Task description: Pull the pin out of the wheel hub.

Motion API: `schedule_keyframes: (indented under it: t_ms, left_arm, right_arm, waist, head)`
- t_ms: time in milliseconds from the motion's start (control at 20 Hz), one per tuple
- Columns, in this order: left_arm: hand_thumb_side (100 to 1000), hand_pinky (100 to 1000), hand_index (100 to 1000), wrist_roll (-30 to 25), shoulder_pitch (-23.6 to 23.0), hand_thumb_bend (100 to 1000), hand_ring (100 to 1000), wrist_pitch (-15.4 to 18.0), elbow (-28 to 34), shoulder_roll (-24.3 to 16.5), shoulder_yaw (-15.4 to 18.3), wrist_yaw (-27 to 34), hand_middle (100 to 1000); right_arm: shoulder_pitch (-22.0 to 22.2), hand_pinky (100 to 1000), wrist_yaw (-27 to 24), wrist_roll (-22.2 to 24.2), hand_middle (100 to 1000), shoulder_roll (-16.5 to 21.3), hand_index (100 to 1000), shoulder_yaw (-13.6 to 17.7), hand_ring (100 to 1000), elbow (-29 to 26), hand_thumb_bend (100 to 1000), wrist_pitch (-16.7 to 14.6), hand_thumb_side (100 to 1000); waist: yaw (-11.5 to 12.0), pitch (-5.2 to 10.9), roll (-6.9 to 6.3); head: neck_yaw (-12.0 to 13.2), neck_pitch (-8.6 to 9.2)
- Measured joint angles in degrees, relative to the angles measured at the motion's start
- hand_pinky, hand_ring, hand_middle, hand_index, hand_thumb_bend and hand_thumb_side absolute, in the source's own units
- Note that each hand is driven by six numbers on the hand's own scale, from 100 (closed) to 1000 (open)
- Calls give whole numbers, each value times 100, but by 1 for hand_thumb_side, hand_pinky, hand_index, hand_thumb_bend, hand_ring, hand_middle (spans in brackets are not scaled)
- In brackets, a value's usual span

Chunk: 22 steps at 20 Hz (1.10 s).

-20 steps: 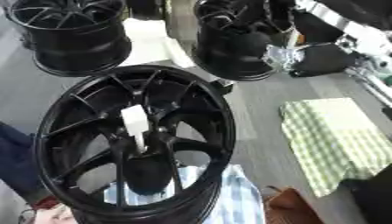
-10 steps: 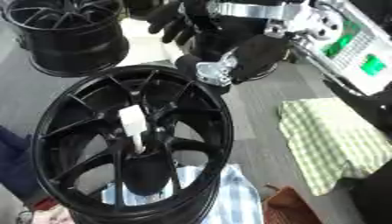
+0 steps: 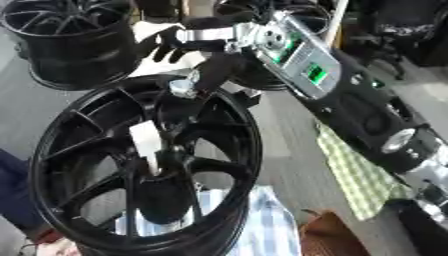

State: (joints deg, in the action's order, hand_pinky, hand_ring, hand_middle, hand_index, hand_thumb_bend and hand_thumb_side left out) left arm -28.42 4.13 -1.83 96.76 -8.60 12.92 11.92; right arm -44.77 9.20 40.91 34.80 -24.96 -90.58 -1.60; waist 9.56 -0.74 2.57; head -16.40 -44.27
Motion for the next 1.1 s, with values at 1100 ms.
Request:
schedule_keyframes:
  t_ms: [1100]
  left_arm:
    - [857, 689, 808, -28, 14, 100, 1000, -18, -1, 2, -14, 8, 658]
  right_arm:
    - [8, 906, 1510, 1022, 915, -729, 975, -366, 937, 467, 117, -849, 485]
  waist:
    - [31, 0, -1]
  head:
    - [-81, 0]
